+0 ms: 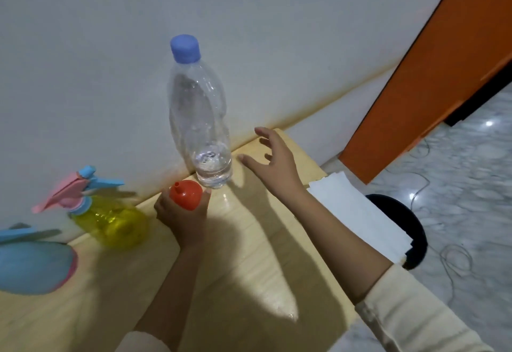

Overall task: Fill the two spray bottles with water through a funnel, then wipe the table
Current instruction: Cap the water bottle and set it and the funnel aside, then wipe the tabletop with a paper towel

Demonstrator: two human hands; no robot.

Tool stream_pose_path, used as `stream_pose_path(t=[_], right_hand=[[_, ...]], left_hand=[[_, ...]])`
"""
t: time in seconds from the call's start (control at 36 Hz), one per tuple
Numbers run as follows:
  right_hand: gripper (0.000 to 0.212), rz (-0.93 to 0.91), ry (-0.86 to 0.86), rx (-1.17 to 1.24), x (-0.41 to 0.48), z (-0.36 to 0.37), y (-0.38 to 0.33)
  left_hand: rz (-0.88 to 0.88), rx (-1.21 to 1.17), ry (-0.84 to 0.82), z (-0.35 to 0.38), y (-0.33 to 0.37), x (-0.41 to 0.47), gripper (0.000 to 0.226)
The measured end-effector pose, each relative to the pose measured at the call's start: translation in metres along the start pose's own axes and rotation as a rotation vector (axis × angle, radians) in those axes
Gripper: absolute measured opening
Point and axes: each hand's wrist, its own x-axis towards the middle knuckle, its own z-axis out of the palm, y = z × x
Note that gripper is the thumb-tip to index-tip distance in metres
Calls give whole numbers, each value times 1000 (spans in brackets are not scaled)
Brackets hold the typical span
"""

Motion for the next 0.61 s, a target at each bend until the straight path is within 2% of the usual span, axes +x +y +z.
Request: stream_pose_path(t=[0.06,0.11,0.19,0.22,0.28,0.33,0.42,0.47,0.61], right_hand=[[40,1,35,-34,-8,-30,9],[24,2,55,-68,-19,-61,21],[10,18,86,-161,-39,-103,46],[8,31,85,-201,-48,-115,55],[4,66,57,-275,-66,-136,73],[1,108,11,-321,-85,-152,91],[11,152,-82,-390,-106,-165,112],[21,147,-144,-469,-116,-168,121],[53,54,-204,-765,-134,-158,132]], left_hand=[[71,-113,-2,8,8,-24,76],[181,-211,-103,19,20,-51,59],[366,-253,-443,40,45,-90,30],[447,-232,-577,46,52,-100,27],[631,-122,-809,60,60,-114,33],[760,2,-971,72,64,-122,37],[873,140,-1167,84,70,-132,37],[906,223,-1241,91,71,-134,41],[929,352,-1284,102,64,-131,48]])
